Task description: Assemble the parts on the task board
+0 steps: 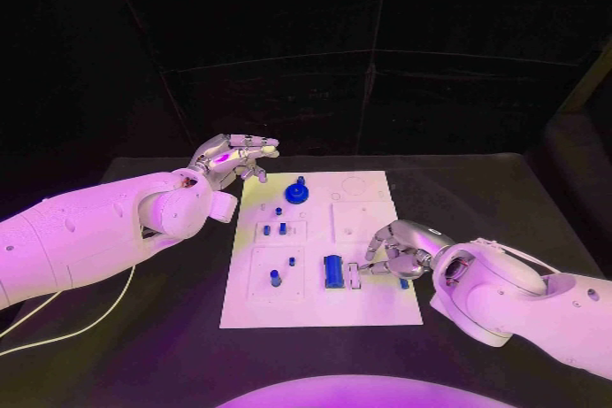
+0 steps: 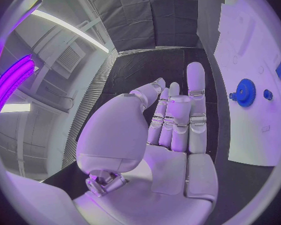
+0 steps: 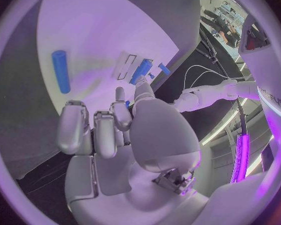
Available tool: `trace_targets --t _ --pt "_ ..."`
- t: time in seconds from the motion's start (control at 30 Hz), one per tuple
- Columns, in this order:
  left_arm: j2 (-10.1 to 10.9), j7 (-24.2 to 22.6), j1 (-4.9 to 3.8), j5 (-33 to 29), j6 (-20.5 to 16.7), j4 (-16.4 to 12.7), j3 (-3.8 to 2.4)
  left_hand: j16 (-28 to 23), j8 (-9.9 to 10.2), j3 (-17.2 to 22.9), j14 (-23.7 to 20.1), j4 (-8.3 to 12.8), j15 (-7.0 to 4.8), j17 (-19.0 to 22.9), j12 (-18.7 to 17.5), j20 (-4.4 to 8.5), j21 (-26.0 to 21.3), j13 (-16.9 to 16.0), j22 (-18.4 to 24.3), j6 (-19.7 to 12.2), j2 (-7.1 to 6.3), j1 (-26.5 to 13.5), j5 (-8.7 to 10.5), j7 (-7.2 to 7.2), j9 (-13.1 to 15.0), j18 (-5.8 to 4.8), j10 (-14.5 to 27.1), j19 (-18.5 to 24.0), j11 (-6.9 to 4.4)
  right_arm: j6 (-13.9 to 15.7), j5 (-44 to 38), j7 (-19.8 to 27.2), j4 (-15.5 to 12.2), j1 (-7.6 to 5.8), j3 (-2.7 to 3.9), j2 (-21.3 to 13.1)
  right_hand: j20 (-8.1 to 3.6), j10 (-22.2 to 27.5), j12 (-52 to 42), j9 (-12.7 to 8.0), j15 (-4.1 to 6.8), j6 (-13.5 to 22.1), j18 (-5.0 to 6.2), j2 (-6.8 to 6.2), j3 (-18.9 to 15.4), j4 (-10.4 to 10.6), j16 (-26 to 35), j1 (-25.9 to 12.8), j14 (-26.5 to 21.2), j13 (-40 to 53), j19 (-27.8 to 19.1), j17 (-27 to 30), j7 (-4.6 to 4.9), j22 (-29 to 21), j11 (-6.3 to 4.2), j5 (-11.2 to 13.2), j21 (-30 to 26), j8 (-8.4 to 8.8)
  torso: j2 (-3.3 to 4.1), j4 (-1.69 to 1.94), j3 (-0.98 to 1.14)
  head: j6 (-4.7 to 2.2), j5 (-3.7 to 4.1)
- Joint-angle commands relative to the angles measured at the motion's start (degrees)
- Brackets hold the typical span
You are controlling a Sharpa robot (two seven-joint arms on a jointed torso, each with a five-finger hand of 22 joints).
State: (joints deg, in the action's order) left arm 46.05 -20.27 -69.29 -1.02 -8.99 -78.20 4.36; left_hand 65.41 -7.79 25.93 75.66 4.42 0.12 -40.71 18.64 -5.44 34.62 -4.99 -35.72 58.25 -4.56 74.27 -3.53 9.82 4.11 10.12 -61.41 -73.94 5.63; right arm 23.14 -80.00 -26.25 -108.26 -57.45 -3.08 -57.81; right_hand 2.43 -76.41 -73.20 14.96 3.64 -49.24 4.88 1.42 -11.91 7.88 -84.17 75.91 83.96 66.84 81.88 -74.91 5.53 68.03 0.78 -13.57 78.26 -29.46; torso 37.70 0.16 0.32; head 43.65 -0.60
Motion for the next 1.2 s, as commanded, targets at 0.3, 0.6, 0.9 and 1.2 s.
trace_targets --t 0.3,0.6,0.9,1.2 --pt "0.18 -0.62 -0.07 0.32 0.33 -0.36 0.00 0.21 -0.26 -0.21 -0.17 0.04 0.29 0.13 0.34 -0.45 -0.33 -0.05 0.05 -0.49 0.25 -0.40 0.00 0.01 -0.02 0.27 0.41 0.06 -0.14 4.55 2.28 2.74 -1.28 -0.11 0.01 -7.34 0.82 0.29 0.95 -1.77 -0.82 -1.43 -0.62 0.14 -1.14 -0.57 0.30 1.17 3.74 -0.62 -0.10 -3.28 0.54 0.13 0.58 -1.42 0.06 4.04 -0.24 -0.85 0.02 -0.37 1.86" --pt "-0.12 -0.56 -0.06 0.32 0.48 -0.25 0.02 0.21 -0.26 -0.21 -0.17 0.04 0.29 0.13 0.34 -0.45 -0.33 -0.05 0.05 -0.49 0.25 -0.40 0.00 0.01 -0.02 0.27 0.41 0.06 -0.14 0.13 -2.50 -2.11 0.45 -0.04 -0.04 -7.63 0.75 0.81 1.68 -2.13 -0.66 -3.97 -0.43 -0.48 -3.31 0.59 0.84 -0.68 3.53 -1.36 -0.55 -2.48 0.12 -0.70 0.32 -0.20 -0.49 5.28 -0.29 -0.97 0.14 -0.41 2.41" --pt "-0.18 -0.55 -0.01 0.32 0.59 -0.18 0.08 0.21 -0.26 -0.21 -0.17 0.04 0.29 0.13 0.34 -0.45 -0.33 -0.05 0.05 -0.49 0.25 -0.40 0.00 0.01 -0.02 0.27 0.41 0.06 -0.14 -3.72 -4.87 -4.50 1.63 0.05 -0.09 -6.13 0.53 0.48 1.28 -1.94 -0.35 -5.84 -0.45 -0.65 -4.08 1.32 0.89 -1.27 3.55 -0.81 -0.53 -2.52 -0.40 -0.59 -0.09 0.32 -0.48 5.16 -0.25 -0.93 0.08 -0.19 2.53" --pt "-0.20 -0.52 0.08 0.32 0.63 -0.07 0.13 0.24 -0.33 -0.20 -0.19 0.01 0.29 0.12 0.44 -0.46 -0.35 -0.06 0.07 -0.45 0.32 -0.42 0.01 -0.03 0.00 0.28 0.42 0.06 -0.17 -6.46 -5.22 -4.70 2.07 0.43 -0.11 -4.73 0.21 0.11 0.83 -1.63 0.05 -7.70 -0.50 -0.29 -4.02 0.80 0.63 0.08 3.68 -0.22 -0.42 -3.06 -0.97 -0.34 -0.59 0.22 -0.38 4.88 -0.30 -0.88 0.01 -0.03 2.70"
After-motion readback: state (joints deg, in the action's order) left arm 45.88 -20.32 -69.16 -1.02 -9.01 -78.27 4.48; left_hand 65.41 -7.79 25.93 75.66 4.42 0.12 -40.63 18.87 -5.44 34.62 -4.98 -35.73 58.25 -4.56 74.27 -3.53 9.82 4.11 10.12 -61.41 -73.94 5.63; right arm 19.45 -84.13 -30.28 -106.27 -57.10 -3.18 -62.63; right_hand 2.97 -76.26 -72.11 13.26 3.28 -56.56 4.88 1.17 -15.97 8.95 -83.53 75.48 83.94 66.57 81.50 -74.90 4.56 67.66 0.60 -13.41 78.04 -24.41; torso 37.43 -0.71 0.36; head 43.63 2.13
